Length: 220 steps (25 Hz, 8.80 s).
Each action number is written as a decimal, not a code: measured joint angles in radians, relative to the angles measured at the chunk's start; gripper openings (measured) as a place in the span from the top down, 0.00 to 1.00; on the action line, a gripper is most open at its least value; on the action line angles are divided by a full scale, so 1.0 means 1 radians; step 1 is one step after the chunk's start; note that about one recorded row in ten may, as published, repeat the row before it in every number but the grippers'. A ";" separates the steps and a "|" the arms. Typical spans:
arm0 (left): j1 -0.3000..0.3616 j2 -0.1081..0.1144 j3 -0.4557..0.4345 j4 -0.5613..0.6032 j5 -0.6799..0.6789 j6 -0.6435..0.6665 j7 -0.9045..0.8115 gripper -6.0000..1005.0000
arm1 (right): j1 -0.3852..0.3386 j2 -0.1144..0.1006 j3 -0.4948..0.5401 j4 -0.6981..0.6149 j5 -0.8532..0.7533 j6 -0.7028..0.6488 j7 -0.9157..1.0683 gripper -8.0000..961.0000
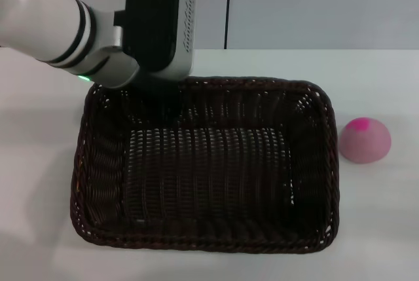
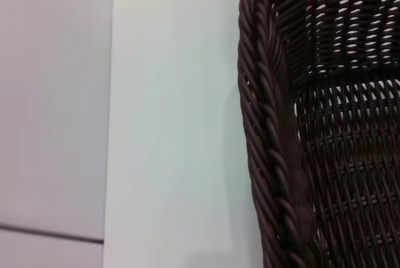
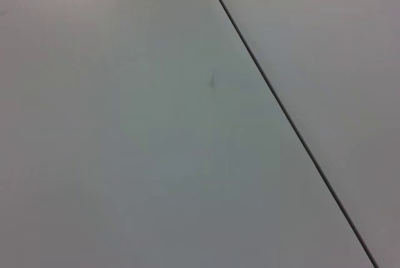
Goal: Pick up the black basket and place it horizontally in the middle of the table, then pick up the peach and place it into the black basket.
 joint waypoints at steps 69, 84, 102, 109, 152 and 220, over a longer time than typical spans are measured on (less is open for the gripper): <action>0.461 0.009 -0.611 -0.816 -1.548 0.091 0.692 0.33 | 0.145 -0.012 0.117 -1.250 -1.825 -0.139 1.534 0.17; 0.476 0.011 -0.632 -0.808 -1.553 0.108 0.680 0.33 | 0.221 -0.012 0.011 -0.959 -1.813 0.094 1.567 0.18; 0.478 0.012 -0.652 -0.819 -1.554 0.100 0.680 0.33 | 0.174 -0.009 0.017 -1.008 -1.804 0.103 1.593 0.70; 0.479 0.012 -0.652 -0.828 -1.551 0.102 0.680 0.34 | 0.137 -0.008 0.067 -1.084 -1.770 0.081 1.594 0.98; 0.491 0.008 -0.635 -0.843 -1.548 0.147 0.679 0.33 | 0.202 -0.040 0.069 -0.884 -1.791 0.159 1.507 0.32; 0.414 0.008 -0.820 -1.278 -1.556 0.351 1.207 0.33 | -0.020 -0.001 0.060 -0.204 -0.333 -0.007 0.063 0.22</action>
